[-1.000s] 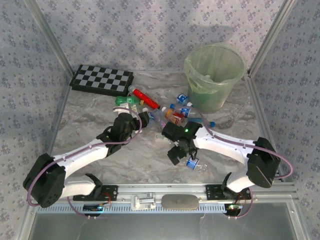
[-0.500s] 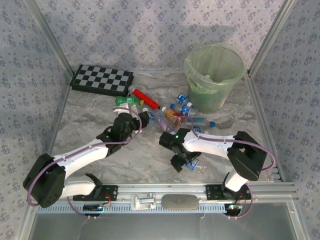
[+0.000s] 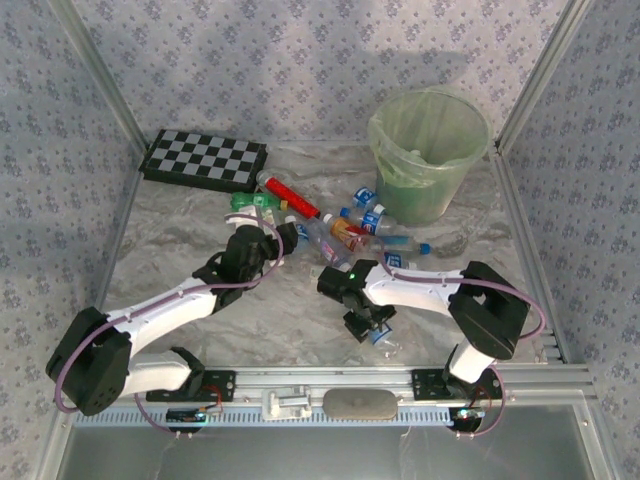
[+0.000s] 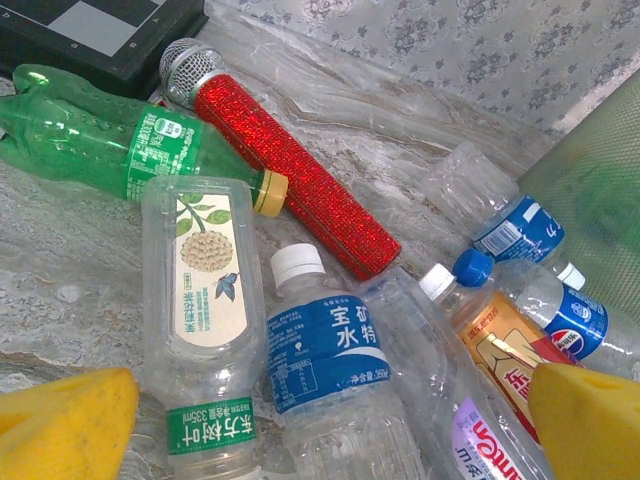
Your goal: Put the plastic bottles in the bin
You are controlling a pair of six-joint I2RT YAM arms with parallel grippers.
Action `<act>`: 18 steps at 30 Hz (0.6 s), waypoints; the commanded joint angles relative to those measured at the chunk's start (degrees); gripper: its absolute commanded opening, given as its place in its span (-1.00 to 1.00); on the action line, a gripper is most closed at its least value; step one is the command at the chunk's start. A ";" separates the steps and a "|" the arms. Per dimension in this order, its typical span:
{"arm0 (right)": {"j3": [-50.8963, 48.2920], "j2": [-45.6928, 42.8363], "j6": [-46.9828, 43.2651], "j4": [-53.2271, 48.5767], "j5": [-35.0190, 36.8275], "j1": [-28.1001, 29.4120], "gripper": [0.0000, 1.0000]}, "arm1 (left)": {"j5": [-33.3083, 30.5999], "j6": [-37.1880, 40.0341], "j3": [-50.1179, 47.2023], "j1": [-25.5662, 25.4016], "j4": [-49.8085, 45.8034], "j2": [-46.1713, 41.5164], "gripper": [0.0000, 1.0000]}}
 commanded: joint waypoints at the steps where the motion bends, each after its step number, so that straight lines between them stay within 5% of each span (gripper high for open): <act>1: 0.52 0.54 -0.75 -0.22 -0.03 0.48 0.13 | -0.66 -0.09 0.04 0.63 0.31 -0.47 1.00; 12: 2.49 -9.26 -3.67 5.63 -6.87 -1.85 -0.01 | -0.86 0.02 -0.61 1.50 0.29 -1.52 1.00; 18: 5.08 -17.03 -5.95 11.58 -13.29 -8.80 -0.05 | -1.26 -0.18 -1.92 1.85 0.01 -3.18 1.00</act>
